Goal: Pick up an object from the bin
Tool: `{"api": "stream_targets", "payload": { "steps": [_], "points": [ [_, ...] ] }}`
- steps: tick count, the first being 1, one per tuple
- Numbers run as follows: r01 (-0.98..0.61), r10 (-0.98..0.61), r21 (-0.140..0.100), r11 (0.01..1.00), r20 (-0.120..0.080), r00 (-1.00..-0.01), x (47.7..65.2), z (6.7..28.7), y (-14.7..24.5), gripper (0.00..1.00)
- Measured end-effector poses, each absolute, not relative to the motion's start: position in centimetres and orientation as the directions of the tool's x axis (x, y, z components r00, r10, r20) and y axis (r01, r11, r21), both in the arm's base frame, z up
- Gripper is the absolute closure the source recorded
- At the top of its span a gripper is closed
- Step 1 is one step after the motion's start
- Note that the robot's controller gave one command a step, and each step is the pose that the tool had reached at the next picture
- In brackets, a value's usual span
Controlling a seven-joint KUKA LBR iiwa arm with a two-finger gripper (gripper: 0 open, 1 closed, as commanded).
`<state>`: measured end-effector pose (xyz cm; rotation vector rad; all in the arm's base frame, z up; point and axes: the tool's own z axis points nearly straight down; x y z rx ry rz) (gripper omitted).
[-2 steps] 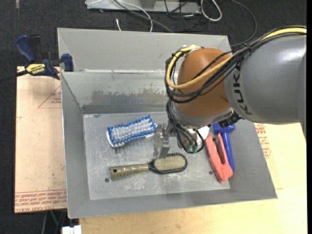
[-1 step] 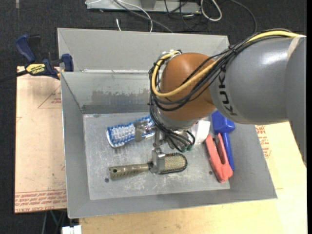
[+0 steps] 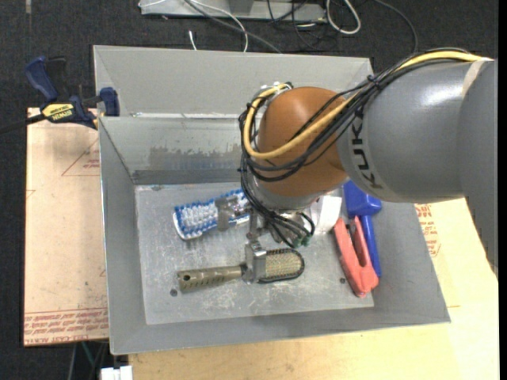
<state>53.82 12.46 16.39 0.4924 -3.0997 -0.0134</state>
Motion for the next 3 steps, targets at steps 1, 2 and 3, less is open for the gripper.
{"api": "stream_targets", "payload": {
  "steps": [1, 2, 3],
  "points": [
    [-0.451, -0.451, 0.01, 0.893, -0.001, -0.893, 52.8, 9.3, 12.3, 0.0],
    [-0.433, -0.433, 0.009, 0.901, -0.004, -0.901, 50.7, 7.1, 10.0, 0.0],
    [-0.442, -0.442, 0.011, 0.897, 0.001, -0.897, 51.3, 8.2, 10.9, 0.0]
  ]
}}
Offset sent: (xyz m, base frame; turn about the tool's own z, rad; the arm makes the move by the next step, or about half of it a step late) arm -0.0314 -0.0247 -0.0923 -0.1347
